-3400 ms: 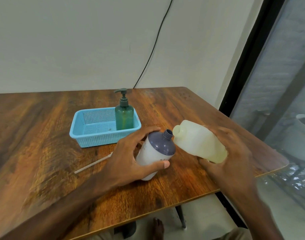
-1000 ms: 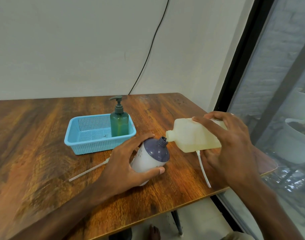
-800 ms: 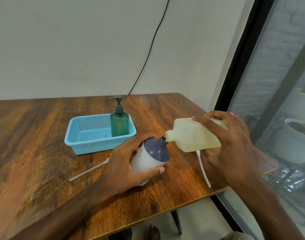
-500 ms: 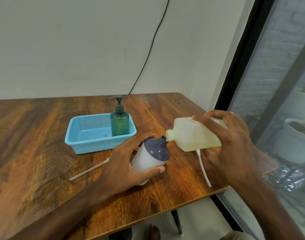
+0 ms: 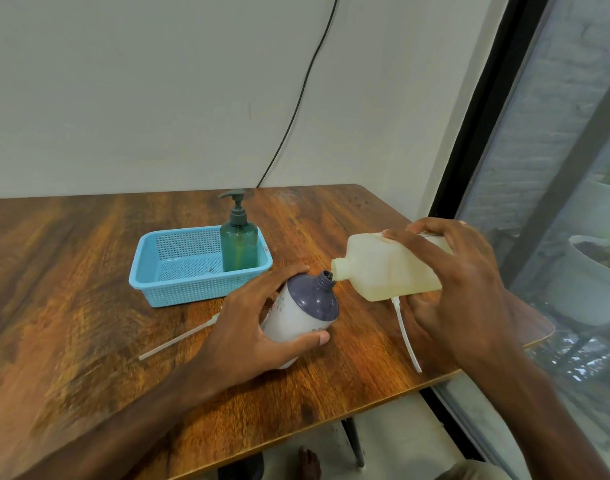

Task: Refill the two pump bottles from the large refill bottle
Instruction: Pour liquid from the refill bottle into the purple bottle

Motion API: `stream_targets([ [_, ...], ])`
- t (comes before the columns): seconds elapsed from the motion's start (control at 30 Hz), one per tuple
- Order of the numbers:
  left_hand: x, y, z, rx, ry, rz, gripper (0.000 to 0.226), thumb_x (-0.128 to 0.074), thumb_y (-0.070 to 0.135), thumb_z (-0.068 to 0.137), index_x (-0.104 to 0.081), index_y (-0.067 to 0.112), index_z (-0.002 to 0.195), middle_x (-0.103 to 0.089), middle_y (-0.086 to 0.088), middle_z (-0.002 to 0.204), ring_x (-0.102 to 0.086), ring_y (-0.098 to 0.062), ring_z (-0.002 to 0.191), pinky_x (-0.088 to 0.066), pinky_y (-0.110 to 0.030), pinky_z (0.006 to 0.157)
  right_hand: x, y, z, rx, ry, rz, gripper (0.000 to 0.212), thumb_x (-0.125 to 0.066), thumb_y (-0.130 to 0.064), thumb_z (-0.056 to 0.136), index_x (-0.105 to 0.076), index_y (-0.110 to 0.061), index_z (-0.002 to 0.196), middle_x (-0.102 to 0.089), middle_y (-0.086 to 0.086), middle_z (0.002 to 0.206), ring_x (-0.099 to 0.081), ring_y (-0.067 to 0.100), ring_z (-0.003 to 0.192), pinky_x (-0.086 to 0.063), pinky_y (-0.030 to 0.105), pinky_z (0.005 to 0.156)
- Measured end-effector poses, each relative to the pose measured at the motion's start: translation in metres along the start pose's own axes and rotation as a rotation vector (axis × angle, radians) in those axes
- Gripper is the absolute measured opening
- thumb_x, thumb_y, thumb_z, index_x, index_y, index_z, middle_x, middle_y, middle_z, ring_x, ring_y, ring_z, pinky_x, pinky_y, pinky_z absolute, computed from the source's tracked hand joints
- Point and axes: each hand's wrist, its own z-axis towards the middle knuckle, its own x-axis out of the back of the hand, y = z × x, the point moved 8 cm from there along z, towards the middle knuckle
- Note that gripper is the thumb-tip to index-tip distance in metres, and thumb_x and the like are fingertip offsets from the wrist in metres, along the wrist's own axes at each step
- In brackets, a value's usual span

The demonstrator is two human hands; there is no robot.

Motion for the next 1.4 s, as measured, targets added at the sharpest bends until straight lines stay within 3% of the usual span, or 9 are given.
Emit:
stream_targets([
  [0.5, -0.0004, -0.0007, 0.0005, 0.004, 0.0, 0.003, 0.087, -0.086, 0.067, 0.067, -0.052, 0.04, 0.142, -0.056, 0.033, 0.133, -0.053, 0.01, 0.123, -0.041, -0.004, 0.094, 0.0012, -0.0027, 0.0014, -0.001, 0.008, 0.017, 0.083, -0.094, -0.021, 0.062, -0.06, -0.032, 0.137, -0.052, 0.006, 0.139, -0.04, 0.035, 0.135, -0.037, 0.051, 0.104],
  [0.67, -0.0009, -0.0017, 0.0005, 0.007, -0.011, 0.006, 0.089, -0.086, 0.068, 0.067, -0.051, 0.038, 0.144, -0.057, 0.029, 0.135, -0.054, 0.007, 0.124, -0.044, -0.009, 0.095, 0.0016, -0.0023, 0.0018, -0.006, 0.009, 0.004, 0.084, -0.095, -0.02, 0.061, -0.06, -0.031, 0.137, -0.052, 0.007, 0.14, -0.039, 0.036, 0.135, -0.038, 0.054, 0.104],
  [1.4, 0.0013, 0.0018, -0.0005, 0.008, 0.004, -0.001, 0.086, -0.088, 0.064, 0.067, -0.055, 0.036, 0.141, -0.059, 0.03, 0.131, -0.055, 0.011, 0.12, -0.042, -0.004, 0.092, 0.0015, -0.0028, 0.0054, -0.003, -0.033, -0.032, 0.086, -0.094, -0.02, 0.062, -0.058, -0.035, 0.138, -0.05, 0.004, 0.141, -0.038, 0.033, 0.137, -0.039, 0.054, 0.106],
])
